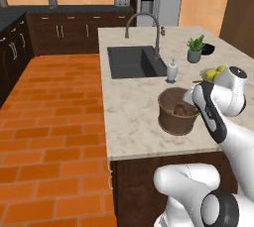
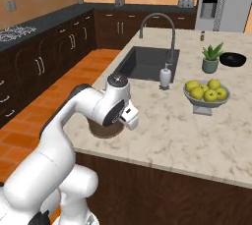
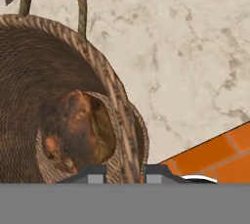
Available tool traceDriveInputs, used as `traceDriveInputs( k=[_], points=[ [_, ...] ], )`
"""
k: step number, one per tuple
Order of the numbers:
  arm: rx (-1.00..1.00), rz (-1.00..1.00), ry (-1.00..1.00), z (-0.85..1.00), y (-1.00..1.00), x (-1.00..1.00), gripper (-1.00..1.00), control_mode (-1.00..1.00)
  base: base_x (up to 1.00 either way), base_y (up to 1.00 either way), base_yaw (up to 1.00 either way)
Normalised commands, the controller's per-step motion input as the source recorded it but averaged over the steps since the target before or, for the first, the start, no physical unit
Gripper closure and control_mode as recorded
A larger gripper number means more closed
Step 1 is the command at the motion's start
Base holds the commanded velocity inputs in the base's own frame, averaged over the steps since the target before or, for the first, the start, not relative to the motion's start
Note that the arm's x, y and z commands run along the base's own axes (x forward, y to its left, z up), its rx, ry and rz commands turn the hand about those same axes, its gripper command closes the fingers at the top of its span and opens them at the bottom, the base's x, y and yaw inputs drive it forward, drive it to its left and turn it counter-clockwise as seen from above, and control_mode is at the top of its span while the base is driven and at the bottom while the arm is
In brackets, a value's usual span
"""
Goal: Open the cabinet, pick up the bread from the cabinet and place it in the basket. Then move the basket to the dining counter.
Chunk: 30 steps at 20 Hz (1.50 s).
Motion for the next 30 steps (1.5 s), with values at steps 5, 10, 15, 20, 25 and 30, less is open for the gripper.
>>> traceDriveInputs(
  k=[5, 10, 15, 20, 25, 30],
  points=[
    [0.05, -0.09, 0.0, -0.42, 0.0, 0.32, 1.0, -1.0, 0.0, 0.0, 0.0],
    [0.0, -0.06, -0.01, -0.66, 0.0, 0.19, 1.0, -1.0, 0.0, 0.0, 0.0],
    [0.0, -0.04, -0.01, -0.59, 0.01, 0.16, 1.0, -1.0, 0.0, 0.0, 0.0],
    [0.0, -0.05, -0.03, -0.41, 0.06, 0.3, 1.0, -1.0, 0.0, 0.0, 0.0],
    [0.0, -0.03, -0.04, -0.32, 0.02, 0.48, 1.0, -1.0, 0.0, 0.0, 0.0],
    [0.0, -0.03, -0.09, -0.25, 0.0, 0.53, -1.0, -1.0, 0.0, 0.0, 0.0]
  ],
)
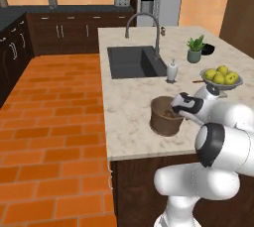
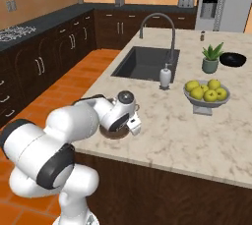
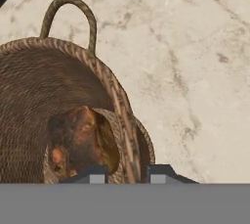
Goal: Open the cabinet, pick up the bread from the cabinet and place it in the basket. Then move the basket to the dining counter.
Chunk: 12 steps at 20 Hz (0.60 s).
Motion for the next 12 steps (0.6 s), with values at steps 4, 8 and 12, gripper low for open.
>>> traceDriveInputs(
  k=[4, 8, 12],
  points=[
    [0.0, -0.02, -0.11, -0.04, 0.0, 0.11, -1.0, -1.0, 0.0, 0.0, 0.0],
    [-0.02, -0.01, 0.0, 0.19, 0.09, -0.05, -1.0, -1.0, 0.0, 0.0, 0.0],
    [-0.04, 0.0, 0.0, 0.51, 0.02, -0.23, -1.0, -1.0, 0.0, 0.0, 0.0]
  ],
)
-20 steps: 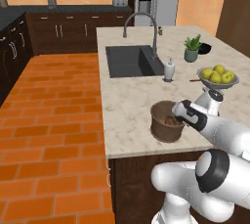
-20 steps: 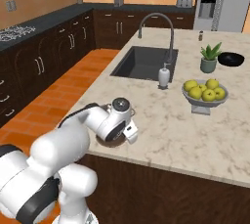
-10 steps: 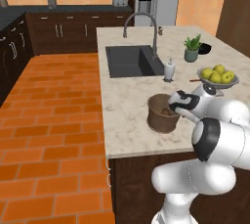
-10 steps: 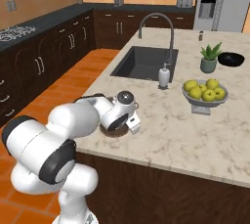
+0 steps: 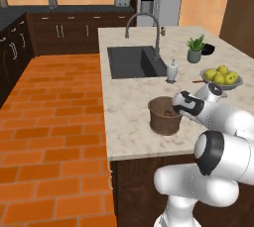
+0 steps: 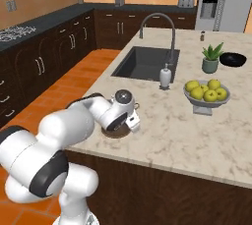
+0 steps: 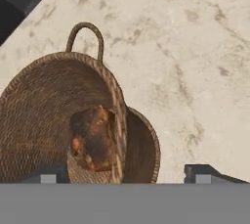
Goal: Open the cabinet, pick up the bread from the cabinet and place it in the basket. Then move the basket to the dining counter.
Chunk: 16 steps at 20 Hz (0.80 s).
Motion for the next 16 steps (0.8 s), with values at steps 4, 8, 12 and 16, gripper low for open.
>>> traceDriveInputs(
  k=[4, 8, 12, 16],
  points=[
    [-0.03, 0.0, 0.0, 0.59, 0.03, -0.56, -1.0, -1.0, 0.0, 0.0, 0.0],
    [-0.05, 0.05, -0.27, 0.53, 0.18, -1.0, -1.0, -1.0, 0.0, 0.0, 0.0],
    [-0.18, 0.1, -0.15, 0.88, 0.27, -1.0, -1.0, -1.0, 0.0, 0.0, 0.0],
    [-0.22, 0.14, -0.08, 0.87, 0.59, -1.0, -1.0, -1.0, 0.0, 0.0, 0.0]
  ],
)
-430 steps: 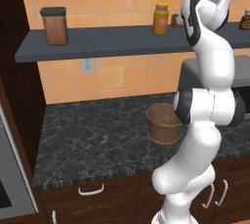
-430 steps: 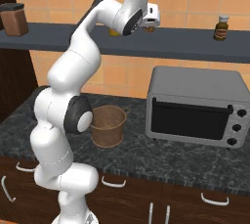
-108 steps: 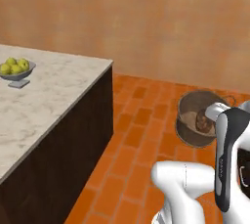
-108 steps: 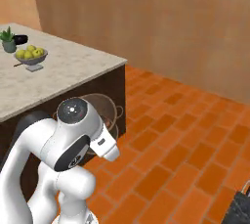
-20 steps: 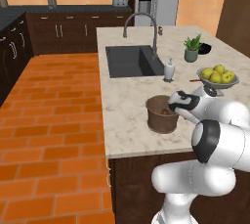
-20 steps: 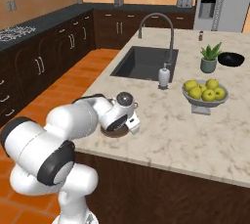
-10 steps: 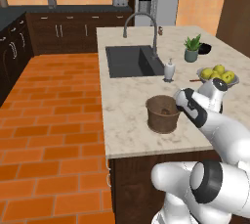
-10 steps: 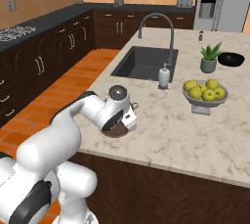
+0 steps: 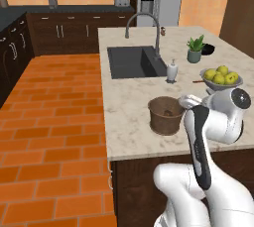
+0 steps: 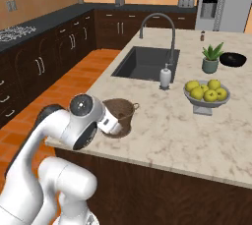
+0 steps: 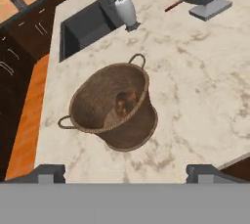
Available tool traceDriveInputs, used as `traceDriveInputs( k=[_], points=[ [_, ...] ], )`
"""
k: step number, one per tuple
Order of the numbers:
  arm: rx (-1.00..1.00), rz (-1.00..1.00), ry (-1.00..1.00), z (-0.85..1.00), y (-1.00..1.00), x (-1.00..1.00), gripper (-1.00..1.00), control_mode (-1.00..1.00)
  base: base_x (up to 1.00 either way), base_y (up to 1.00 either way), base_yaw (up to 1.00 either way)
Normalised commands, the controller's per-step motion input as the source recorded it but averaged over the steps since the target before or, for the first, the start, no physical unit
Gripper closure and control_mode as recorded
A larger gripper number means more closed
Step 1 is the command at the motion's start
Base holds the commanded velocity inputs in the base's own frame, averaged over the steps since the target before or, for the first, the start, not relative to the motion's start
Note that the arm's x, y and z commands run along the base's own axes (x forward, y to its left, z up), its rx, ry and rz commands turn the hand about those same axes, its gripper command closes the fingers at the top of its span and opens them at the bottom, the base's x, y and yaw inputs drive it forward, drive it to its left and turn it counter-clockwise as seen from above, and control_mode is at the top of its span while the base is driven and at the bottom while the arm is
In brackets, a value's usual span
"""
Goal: Open the cabinet, pick up the bread from the cabinet and place it in the basket. Then move the basket to the dining counter.
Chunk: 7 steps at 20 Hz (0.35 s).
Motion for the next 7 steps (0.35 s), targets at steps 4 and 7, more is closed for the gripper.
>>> traceDriveInputs(
  k=[4, 7],
  points=[
    [-0.19, 0.17, -0.03, 0.91, 0.7, -1.0, -1.0, -1.0, 0.0, 0.0, 0.0],
    [-0.09, 0.16, -0.09, 1.0, 0.51, -0.89, -1.0, -1.0, 0.0, 0.0, 0.0]
  ],
)
